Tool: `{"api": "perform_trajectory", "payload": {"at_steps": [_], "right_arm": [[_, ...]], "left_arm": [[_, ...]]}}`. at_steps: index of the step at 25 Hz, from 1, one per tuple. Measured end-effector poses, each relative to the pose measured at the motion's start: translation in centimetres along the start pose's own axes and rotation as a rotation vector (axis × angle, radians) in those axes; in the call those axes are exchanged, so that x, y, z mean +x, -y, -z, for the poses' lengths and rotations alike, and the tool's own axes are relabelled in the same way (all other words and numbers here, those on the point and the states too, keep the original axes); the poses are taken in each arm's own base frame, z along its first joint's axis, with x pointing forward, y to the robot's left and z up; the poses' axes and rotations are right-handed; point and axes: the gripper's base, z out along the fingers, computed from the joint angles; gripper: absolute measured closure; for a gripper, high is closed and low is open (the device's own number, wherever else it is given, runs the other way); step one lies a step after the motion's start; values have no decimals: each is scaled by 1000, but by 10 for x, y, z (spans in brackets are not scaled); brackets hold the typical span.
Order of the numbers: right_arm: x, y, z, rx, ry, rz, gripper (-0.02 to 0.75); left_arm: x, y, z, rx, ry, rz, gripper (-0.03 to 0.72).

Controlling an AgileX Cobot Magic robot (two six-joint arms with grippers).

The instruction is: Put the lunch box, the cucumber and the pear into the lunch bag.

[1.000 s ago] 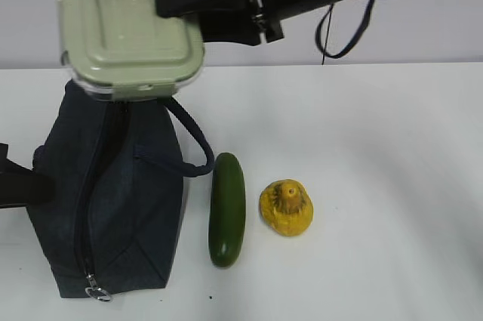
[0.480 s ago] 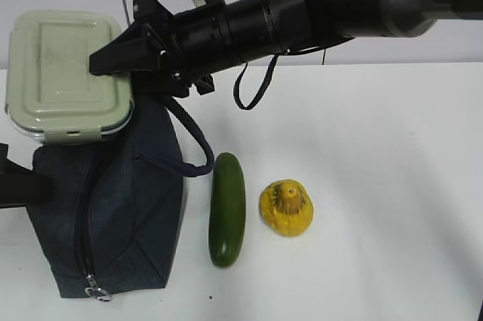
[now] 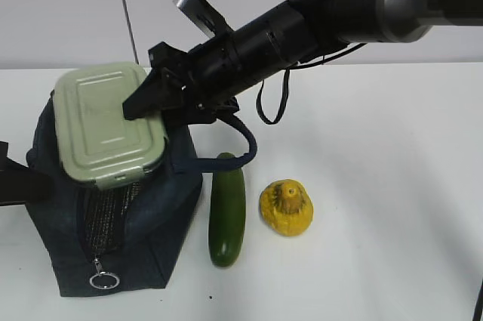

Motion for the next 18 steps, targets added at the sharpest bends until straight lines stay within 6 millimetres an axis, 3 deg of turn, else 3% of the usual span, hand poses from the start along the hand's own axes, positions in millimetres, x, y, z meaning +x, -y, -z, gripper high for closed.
{"api": "perform_trajectory", "payload": {"at_steps": [9,18], "right_arm": [[13,17,3,182,-144,-14,353],[11,22,0,298,-113,-41,353]], "left_arm": [[-2,2,0,19,19,27,701],[-2,3,0,29,25,37,701]]}}
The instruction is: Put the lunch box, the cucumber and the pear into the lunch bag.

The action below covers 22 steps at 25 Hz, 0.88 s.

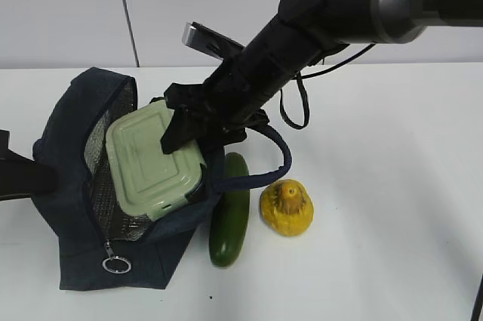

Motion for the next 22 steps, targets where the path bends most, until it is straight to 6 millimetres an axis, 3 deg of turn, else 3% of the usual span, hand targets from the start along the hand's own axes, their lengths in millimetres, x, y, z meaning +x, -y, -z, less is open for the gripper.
{"api": "perform_trajectory", "payload": {"at_steps": [11,22], "right_arm": [[-1,-9,-11,32,45,33,353],[-4,-18,-51,23,13,61,353]], "left_arm": [[-1,3,0,35,14,18,701],[-1,5,0,52,13,13,701]]}}
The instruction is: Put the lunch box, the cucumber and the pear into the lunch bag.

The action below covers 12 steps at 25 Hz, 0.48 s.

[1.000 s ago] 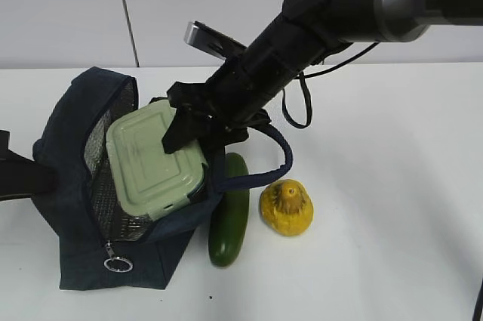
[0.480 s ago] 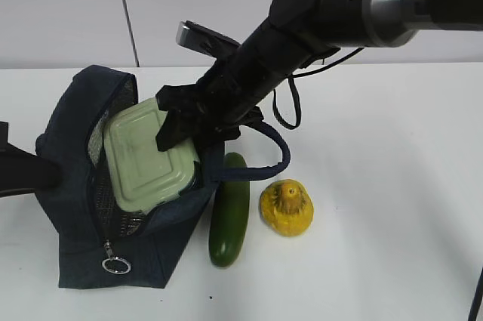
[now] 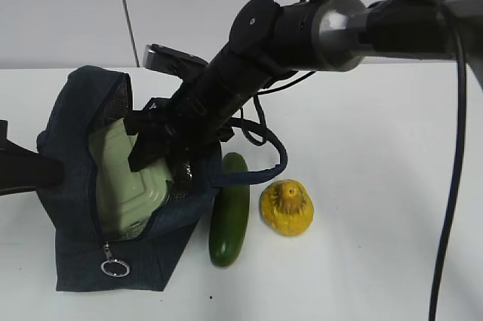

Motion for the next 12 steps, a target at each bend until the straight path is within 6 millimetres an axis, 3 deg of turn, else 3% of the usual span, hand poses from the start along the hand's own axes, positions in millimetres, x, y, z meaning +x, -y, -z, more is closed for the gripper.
{"api": "perform_trajectory", "payload": {"at_steps": [6,12], "right_arm": [[3,6,-9,26,-26,13,336],[2,5,-7,31,-37,31,237]], "left_arm": [[0,1,0,9,-4,3,701],[1,2,0,17,-12,2,701]]}}
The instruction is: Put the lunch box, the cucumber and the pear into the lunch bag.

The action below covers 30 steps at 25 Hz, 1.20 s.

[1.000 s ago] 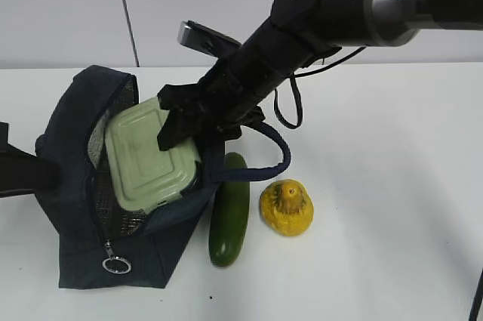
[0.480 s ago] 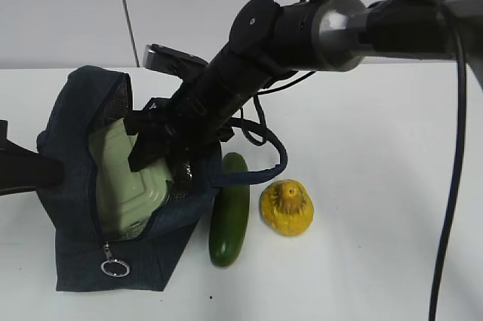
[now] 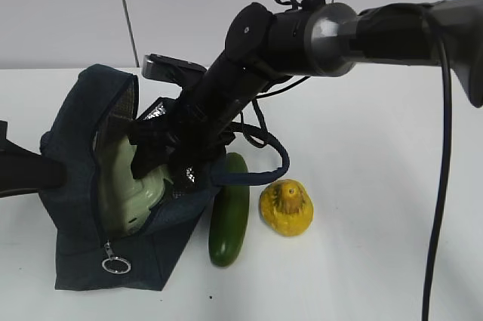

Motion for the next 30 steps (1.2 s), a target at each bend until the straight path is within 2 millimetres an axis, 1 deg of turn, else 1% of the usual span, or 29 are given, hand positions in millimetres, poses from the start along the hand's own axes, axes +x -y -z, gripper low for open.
{"api": "perform_trajectory", "payload": {"at_steps": [2,5,11,14,17,19,22,26,30], "right_arm": [[-2,-3,3,-2,-14,20,221],[-10,-10,15,9,-43,92,214],[-30,-29,57,109,-113,239,214],[-46,-39,80,169,-53,296,227],[-55,-43,95,237,-2,306,237],[-56,-43,103,290,8,304,238],[-57,-43,122,395,26,308,241],[-54,-53,160,506,84,326,283],[-41,-67,195,543,120,328,321]], "left_arm": [[0,0,0,2,-2,0,701],[0,0,0,3,-3,0,701],[0,0,0,3,-4,-1,701],[0,0,0,2,-4,-1,701],[1,0,0,0,-6,-3,701],[0,0,0,0,-5,-3,701],[1,0,0,0,-6,-3,701],[1,0,0,0,-6,-3,701],[1,0,0,0,-6,-4,701]]}}
